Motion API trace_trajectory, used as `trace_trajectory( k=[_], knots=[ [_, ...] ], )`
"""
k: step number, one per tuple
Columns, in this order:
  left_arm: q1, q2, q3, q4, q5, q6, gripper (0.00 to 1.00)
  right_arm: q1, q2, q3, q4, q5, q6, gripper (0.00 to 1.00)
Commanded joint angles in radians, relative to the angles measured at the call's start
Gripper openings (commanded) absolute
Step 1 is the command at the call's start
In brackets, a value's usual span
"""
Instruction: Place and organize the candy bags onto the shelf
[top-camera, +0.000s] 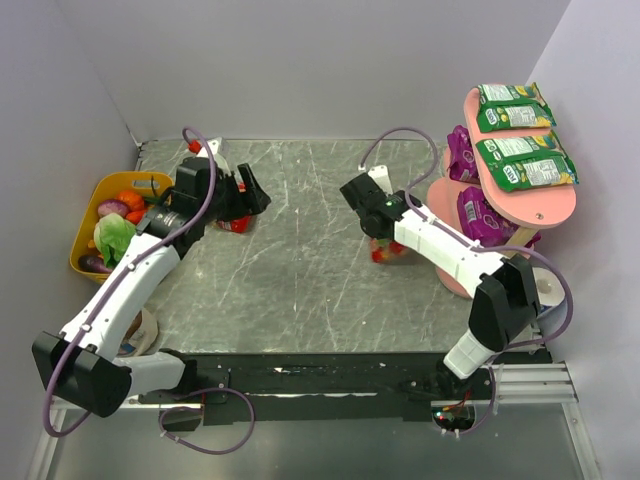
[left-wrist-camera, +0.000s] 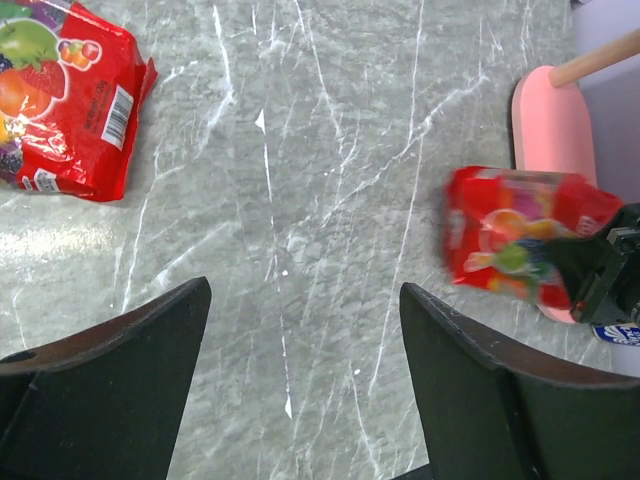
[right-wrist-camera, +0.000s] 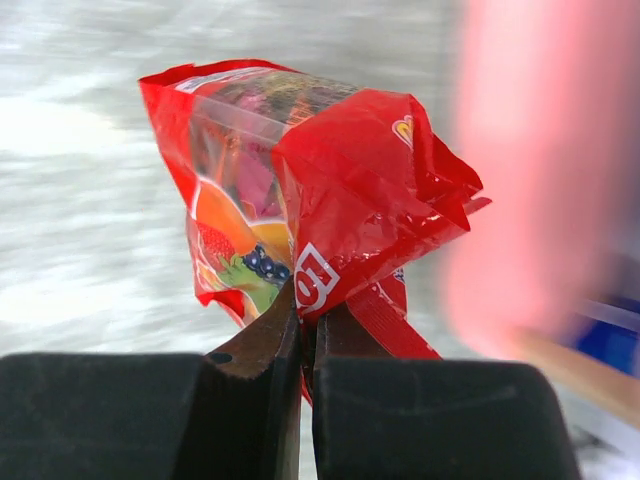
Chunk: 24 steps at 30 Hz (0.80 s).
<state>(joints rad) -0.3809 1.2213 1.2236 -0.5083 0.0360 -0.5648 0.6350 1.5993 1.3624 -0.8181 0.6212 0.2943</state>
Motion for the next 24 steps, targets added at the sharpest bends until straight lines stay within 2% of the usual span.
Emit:
trace_trajectory(
  k=[1,9,11,14,17,20,23,24],
  knots=[
    [-0.001,0.003,0.051,-0.010,0.015,0.003,0.83,0.017,-0.004,0.006,-0.090,0.468,-0.119,0.00],
    [0.002,0.014,0.057,-0.004,0.047,-0.006,0.84,0.075,0.122,-0.075,-0.095,0.529,-0.103,0.00],
    [0.004,0.012,0.056,-0.006,0.050,-0.006,0.84,0.087,0.181,-0.068,-0.142,0.526,-0.043,0.00],
    [0.008,0.007,0.050,-0.007,0.050,-0.004,0.84,0.114,0.237,-0.049,-0.190,0.488,0.018,0.02],
    [0.013,0.003,0.045,-0.009,0.047,-0.003,0.84,0.143,0.238,-0.046,-0.175,0.392,0.019,0.09],
    [0.016,0.003,0.042,-0.006,0.051,-0.006,0.85,0.181,0.229,-0.052,-0.132,0.321,0.006,0.21],
    [0.020,0.004,0.039,-0.004,0.059,-0.010,0.85,0.213,0.240,-0.040,-0.125,0.230,0.019,0.48],
    [0.022,0.004,0.039,-0.004,0.061,-0.010,0.85,0.221,0.243,-0.036,-0.121,0.197,0.023,0.62]
  ],
)
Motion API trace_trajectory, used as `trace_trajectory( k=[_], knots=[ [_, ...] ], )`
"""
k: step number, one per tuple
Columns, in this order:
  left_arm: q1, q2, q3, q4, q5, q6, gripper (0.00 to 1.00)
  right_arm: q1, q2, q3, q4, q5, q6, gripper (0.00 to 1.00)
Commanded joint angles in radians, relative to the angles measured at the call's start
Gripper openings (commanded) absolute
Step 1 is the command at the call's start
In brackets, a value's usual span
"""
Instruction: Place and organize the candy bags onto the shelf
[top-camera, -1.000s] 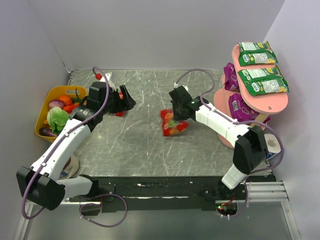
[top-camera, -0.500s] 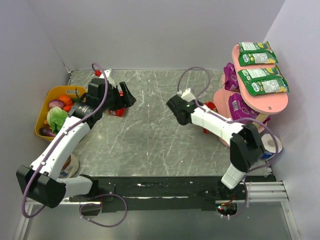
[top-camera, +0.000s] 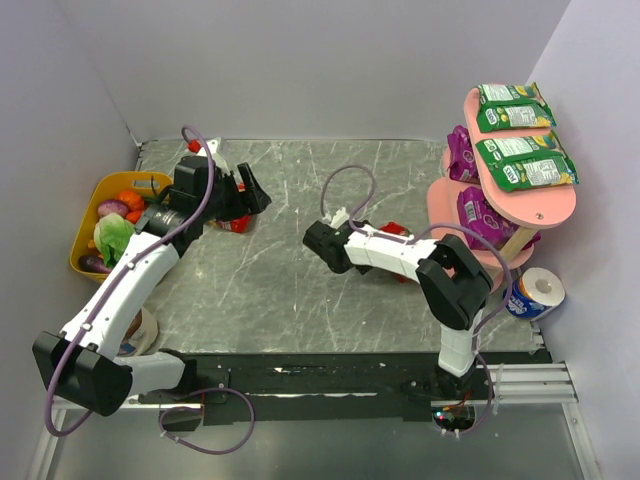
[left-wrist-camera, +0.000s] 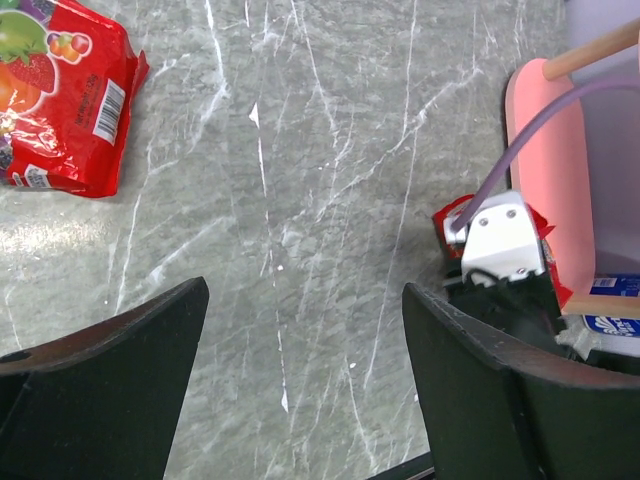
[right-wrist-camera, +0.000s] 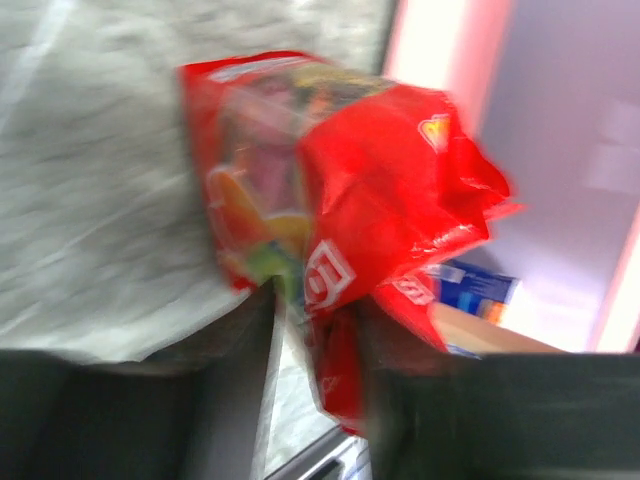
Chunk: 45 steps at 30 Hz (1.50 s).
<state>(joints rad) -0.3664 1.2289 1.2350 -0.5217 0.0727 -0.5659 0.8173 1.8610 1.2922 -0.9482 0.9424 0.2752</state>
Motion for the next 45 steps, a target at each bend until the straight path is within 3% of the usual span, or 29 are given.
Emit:
trace_trajectory(
  k=[1,3,6,14,22,28,37,45],
  knots=[
    [0.009,-0.003,0.027,0.008,0.025,-0.009,0.85,0.046,-0.017,0.035,0.022,-0.151,0.044,0.67],
    [0.014,-0.003,0.026,0.009,0.030,-0.009,0.86,0.065,-0.016,0.038,0.034,-0.197,0.048,0.77],
    [0.021,-0.002,0.024,0.008,0.038,-0.009,0.86,0.085,-0.023,0.039,0.060,-0.284,0.059,0.83],
    [0.044,0.000,0.020,0.011,0.067,-0.020,0.88,0.128,-0.112,0.061,0.101,-0.479,0.110,0.85],
    [0.060,0.001,0.001,0.023,0.084,-0.046,0.99,0.126,-0.276,0.038,0.117,-0.533,0.148,0.85],
    [0.063,0.000,0.003,0.017,0.085,-0.046,1.00,0.079,-0.218,0.071,0.084,-0.516,0.144,0.78],
    [0.066,-0.011,-0.006,0.017,0.085,-0.042,0.97,0.040,-0.103,0.065,0.109,-0.488,0.110,0.77],
    [0.073,-0.008,-0.011,0.011,0.081,-0.034,0.97,0.055,-0.014,0.019,0.184,-0.612,0.114,0.77]
  ],
)
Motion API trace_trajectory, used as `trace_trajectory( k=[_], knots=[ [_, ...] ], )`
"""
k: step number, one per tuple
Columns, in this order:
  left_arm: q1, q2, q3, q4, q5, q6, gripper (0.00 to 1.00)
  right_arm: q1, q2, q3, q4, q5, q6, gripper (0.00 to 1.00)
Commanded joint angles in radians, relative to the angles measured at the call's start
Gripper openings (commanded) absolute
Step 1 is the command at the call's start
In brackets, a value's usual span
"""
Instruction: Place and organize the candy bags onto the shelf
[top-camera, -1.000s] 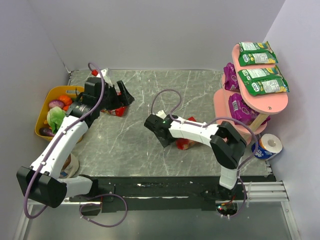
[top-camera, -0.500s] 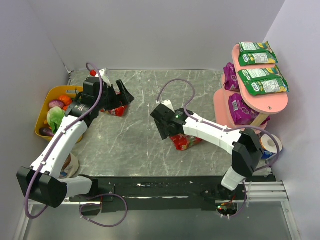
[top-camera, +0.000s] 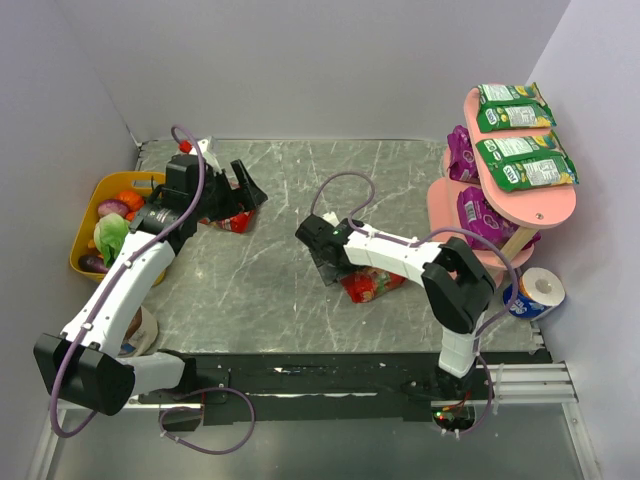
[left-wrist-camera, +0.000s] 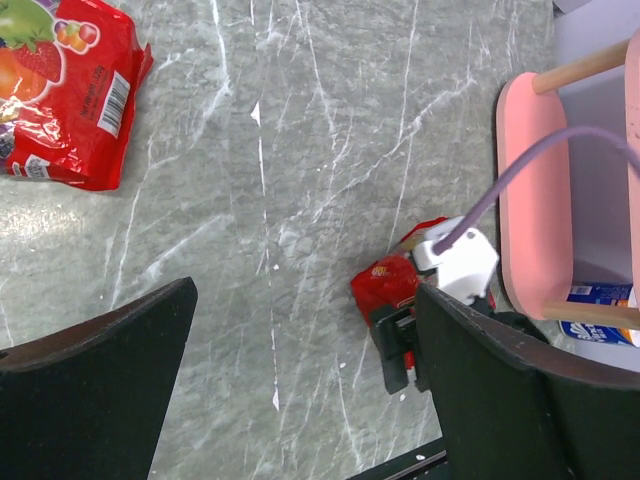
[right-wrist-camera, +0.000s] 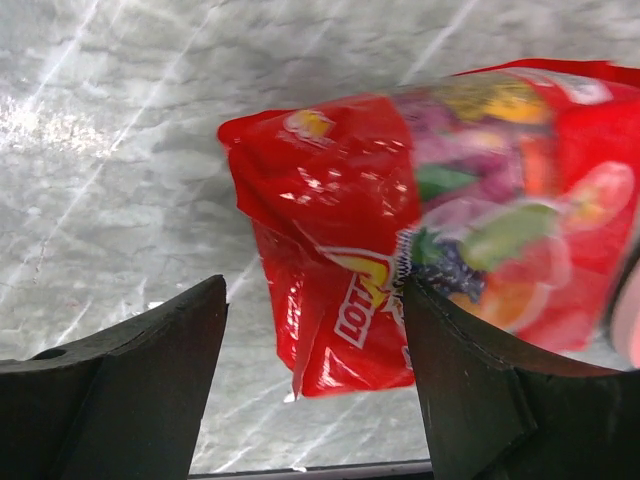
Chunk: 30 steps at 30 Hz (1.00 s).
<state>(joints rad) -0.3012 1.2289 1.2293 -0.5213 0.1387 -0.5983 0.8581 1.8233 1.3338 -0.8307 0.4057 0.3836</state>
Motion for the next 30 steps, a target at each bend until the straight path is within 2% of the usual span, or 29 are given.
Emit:
trace_trajectory(
  k=[1,9,13,17,20,24,28,30],
  knots=[
    [0.008,-0.006,-0.005,0.010,0.016,-0.001,0.97,0.013,0.027,-0.027,0.074,-0.085,0.008,0.77],
    [0.013,0.011,0.001,0.010,0.025,0.000,0.97,0.018,0.016,-0.009,0.114,-0.128,-0.034,0.77],
    [0.014,0.012,-0.001,0.009,0.024,0.002,0.97,0.019,0.037,0.018,0.078,-0.044,-0.025,0.76],
    [0.019,0.011,-0.002,0.009,0.021,0.006,0.97,0.030,0.074,0.041,0.013,0.146,0.003,0.76],
    [0.024,0.012,0.001,0.009,0.021,0.006,0.97,0.047,0.091,0.030,0.011,0.199,0.000,0.75],
    [0.028,0.018,0.012,0.012,0.024,0.006,0.96,0.079,0.116,0.025,0.012,0.228,0.020,0.66],
    [0.033,0.026,0.030,0.009,0.032,0.009,0.97,0.113,0.159,0.042,-0.030,0.265,0.084,0.49],
    [0.036,0.030,0.035,0.007,0.032,0.012,0.97,0.125,0.182,0.064,-0.051,0.278,0.124,0.44]
  ],
)
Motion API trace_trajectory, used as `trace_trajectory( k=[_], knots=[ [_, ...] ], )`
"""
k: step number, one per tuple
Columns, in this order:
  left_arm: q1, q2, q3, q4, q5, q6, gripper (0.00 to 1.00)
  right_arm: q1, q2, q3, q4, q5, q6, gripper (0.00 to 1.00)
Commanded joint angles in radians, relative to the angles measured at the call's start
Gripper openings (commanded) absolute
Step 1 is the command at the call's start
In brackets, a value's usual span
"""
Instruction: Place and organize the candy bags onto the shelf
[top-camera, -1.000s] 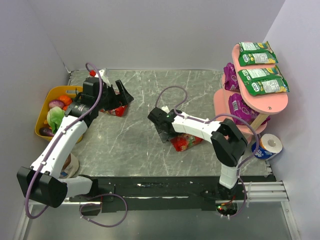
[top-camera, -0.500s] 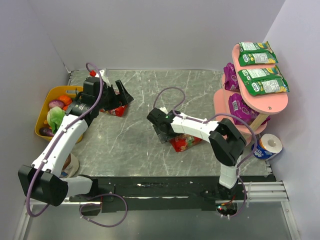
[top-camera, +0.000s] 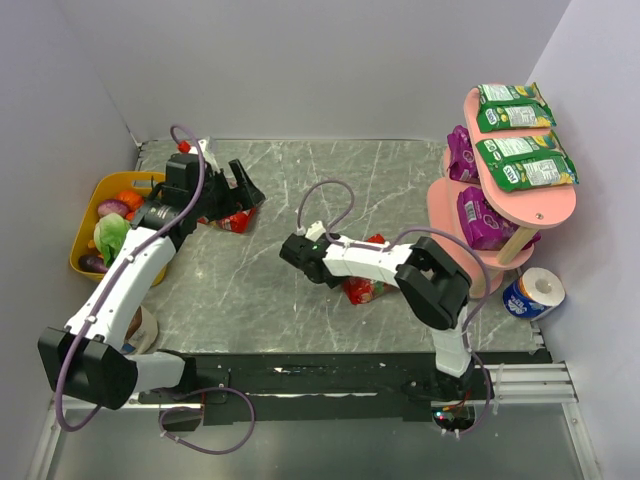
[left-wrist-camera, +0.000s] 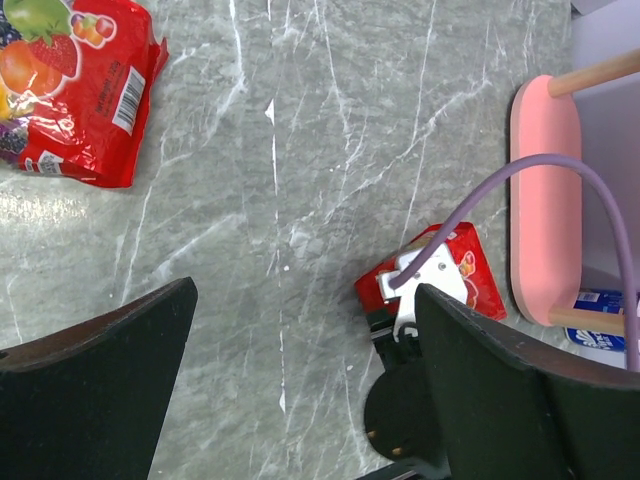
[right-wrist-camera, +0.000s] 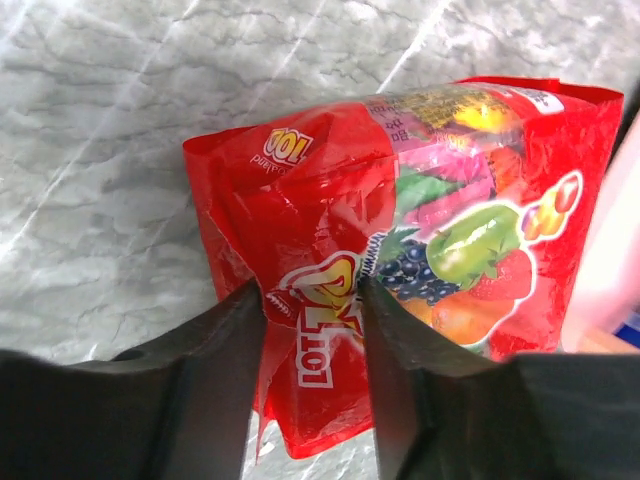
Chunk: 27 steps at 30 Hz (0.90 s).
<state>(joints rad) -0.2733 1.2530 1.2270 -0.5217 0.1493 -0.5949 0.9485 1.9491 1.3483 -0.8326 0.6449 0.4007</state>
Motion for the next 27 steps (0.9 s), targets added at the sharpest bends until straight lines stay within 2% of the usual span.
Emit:
trace_trajectory(
  k=[1,3,4,6,7,9,18,27],
  knots=[
    [0.009,0.006,0.040,0.008,0.021,0.009,0.96,0.038,0.063,0.058,-0.075,0.056,0.121,0.39],
    [0.013,0.009,0.042,0.008,0.021,0.010,0.96,0.049,0.076,0.078,-0.091,0.059,0.156,0.34],
    [0.014,0.011,0.043,0.006,0.025,0.010,0.96,0.052,0.079,0.090,-0.102,0.064,0.167,0.27],
    [0.016,0.013,0.043,0.006,0.027,0.012,0.97,0.056,0.086,0.101,-0.131,0.062,0.202,0.19],
    [0.016,0.013,0.043,0.006,0.029,0.010,0.96,0.056,0.088,0.109,-0.140,0.061,0.213,0.09],
    [0.019,0.013,0.043,0.008,0.030,0.009,0.97,0.058,0.088,0.114,-0.155,0.058,0.231,0.00],
    [0.023,0.013,0.054,0.008,0.038,0.010,0.96,0.027,0.054,0.124,-0.256,0.171,0.293,0.00],
    [0.025,0.019,0.060,0.014,0.052,0.010,0.97,-0.114,-0.085,0.061,-0.298,0.301,0.290,0.00]
  ],
)
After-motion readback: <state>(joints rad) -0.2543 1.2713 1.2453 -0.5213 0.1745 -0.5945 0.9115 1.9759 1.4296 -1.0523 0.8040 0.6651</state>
